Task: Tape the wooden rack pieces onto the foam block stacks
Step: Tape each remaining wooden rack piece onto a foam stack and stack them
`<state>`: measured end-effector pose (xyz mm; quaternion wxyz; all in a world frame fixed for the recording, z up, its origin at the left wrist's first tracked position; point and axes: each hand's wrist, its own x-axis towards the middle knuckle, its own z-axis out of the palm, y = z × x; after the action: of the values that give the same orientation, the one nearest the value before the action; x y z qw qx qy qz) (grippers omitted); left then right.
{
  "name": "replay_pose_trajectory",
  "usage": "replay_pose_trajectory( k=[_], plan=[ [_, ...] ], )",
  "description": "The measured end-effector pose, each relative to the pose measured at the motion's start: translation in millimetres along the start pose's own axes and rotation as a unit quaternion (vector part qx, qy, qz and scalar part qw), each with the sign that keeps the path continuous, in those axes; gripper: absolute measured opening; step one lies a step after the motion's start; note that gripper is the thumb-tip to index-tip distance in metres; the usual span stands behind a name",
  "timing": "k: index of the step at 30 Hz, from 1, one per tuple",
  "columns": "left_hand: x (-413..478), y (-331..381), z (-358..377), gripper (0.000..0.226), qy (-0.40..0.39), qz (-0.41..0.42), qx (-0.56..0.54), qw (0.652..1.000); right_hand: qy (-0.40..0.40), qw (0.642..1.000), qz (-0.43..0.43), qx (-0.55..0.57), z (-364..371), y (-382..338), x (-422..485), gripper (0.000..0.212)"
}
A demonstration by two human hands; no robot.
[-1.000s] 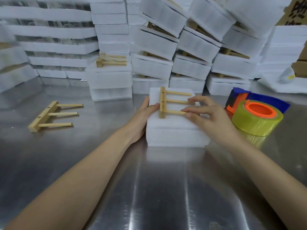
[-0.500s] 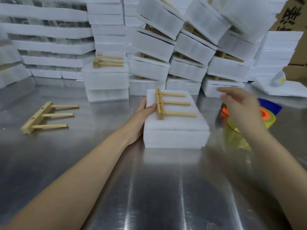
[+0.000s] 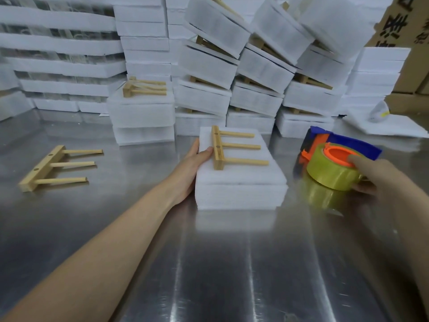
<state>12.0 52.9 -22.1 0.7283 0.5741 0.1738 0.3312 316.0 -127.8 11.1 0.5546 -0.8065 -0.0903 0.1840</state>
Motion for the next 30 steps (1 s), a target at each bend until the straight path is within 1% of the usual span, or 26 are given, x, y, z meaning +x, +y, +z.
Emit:
replay_pose_trajectory(
  k=[2,3,5,7,8,9,10,11,14,16,18,20,23,28,30],
  plan=[
    [0.6,-0.2,-0.5,0.034,-0.006,-0.009,0.001,1.000,-0.023,0.998,0.005,0.050,-1.7,-1.6,-6.9,0.050],
    [1.5,1.6,0.1,0.029,0.013,-0.015,-0.001,1.000,-0.049,0.995,0.003,0.089,-2.9,-3.7,-11.4,0.048],
    [6.0,9.2,-0.5,0.024,0.113,-0.001,-0.010,0.994,-0.116,0.975,-0.017,0.187,-3.0,-11.2,-22.7,0.041],
    [9.4,23.0,-3.1,0.025,0.220,0.075,0.017,0.972,-0.171,0.948,-0.055,0.264,1.3,-22.3,-38.7,0.033],
    [7.3,31.4,-2.8,0.025,0.252,0.119,0.058,0.959,-0.191,0.937,-0.079,0.281,4.8,-27.5,-47.5,0.026],
    [3.7,39.0,-2.1,0.021,0.259,0.152,0.089,0.950,-0.208,0.929,-0.106,0.288,8.9,-32.4,-56.4,0.022],
    [-1.9,46.2,1.6,0.016,0.242,0.168,0.096,0.951,-0.224,0.921,-0.138,0.286,13.3,-36.0,-64.7,0.021],
    [-8.7,51.9,8.6,0.015,0.210,0.171,0.080,0.959,-0.235,0.916,-0.171,0.275,18.3,-38.2,-71.9,0.023],
    [-27.5,59.4,37.4,0.036,0.090,0.126,0.054,0.986,-0.247,0.906,-0.240,0.246,32.7,-36.9,-86.1,0.034],
    [-33.3,61.9,52.2,0.050,0.039,0.073,0.050,0.995,-0.255,0.903,-0.262,0.226,39.6,-34.1,-92.5,0.036],
    [-36.1,63.9,59.5,0.062,0.001,0.029,0.030,0.999,-0.268,0.899,-0.276,0.207,44.7,-30.4,-96.9,0.033],
    [-37.3,65.2,62.0,0.069,-0.015,-0.005,0.000,1.000,-0.279,0.893,-0.296,0.192,48.5,-27.2,-100.9,0.031],
    [-37.9,66.9,61.5,0.069,-0.010,-0.031,-0.029,0.999,-0.287,0.883,-0.331,0.170,51.5,-25.3,-106.0,0.040],
    [-39.0,69.8,59.6,0.068,-0.019,-0.042,-0.051,0.998,-0.270,0.870,-0.386,0.143,48.9,-26.2,-108.7,0.047],
    [-39.7,70.6,58.1,0.071,-0.026,-0.046,-0.062,0.997,-0.257,0.866,-0.411,0.125,47.1,-26.5,-111.3,0.051]
  ],
)
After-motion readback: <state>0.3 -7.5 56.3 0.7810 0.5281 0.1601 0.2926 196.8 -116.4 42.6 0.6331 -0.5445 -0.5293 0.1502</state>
